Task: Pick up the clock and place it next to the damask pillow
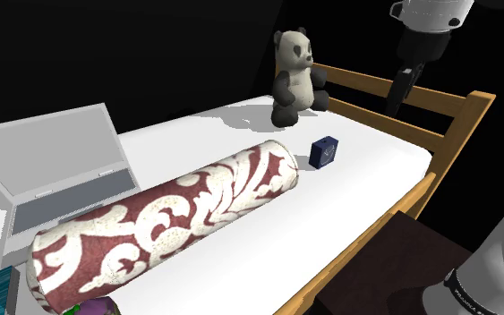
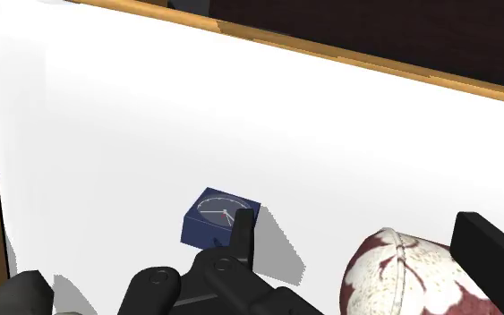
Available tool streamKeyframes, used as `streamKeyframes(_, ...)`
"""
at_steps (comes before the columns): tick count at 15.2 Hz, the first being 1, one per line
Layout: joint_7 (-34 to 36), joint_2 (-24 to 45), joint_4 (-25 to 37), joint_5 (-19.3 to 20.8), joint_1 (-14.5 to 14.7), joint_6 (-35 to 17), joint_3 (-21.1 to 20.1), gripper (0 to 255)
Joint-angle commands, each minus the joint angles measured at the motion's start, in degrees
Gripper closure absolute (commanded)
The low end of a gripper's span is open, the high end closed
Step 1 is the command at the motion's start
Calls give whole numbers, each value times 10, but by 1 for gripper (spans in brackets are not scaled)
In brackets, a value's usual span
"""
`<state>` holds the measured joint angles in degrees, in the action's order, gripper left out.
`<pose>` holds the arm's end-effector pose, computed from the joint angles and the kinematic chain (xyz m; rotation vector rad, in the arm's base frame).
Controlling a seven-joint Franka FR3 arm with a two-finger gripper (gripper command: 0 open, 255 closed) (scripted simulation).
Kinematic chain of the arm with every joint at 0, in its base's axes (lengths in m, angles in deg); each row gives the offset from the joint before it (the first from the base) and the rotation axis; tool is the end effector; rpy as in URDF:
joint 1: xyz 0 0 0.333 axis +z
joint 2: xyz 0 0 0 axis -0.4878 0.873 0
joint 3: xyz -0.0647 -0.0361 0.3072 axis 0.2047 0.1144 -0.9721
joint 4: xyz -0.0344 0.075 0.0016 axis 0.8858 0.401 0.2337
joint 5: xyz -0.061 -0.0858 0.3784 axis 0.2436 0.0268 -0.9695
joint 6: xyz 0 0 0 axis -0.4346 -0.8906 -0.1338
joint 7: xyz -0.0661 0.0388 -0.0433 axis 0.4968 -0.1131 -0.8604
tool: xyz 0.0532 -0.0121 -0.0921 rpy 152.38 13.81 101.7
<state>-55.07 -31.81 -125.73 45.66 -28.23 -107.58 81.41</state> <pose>0.3048 0.0219 0.6235 2.9634 0.3059 0.0916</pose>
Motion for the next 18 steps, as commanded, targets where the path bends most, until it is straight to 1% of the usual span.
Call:
streamKeyframes(1, 0, 0, 0, 0, 0, 0, 0, 0)
streamKeyframes(6, -144, 33, -39, 34, 21, -78, 79, 0)
streamKeyframes(11, -287, 98, -49, 55, 43, -157, 155, 0)
streamKeyframes(15, -405, 170, -36, 56, 66, -217, 212, 0)
streamKeyframes(18, -496, 234, -16, 44, 87, -258, 253, 0)
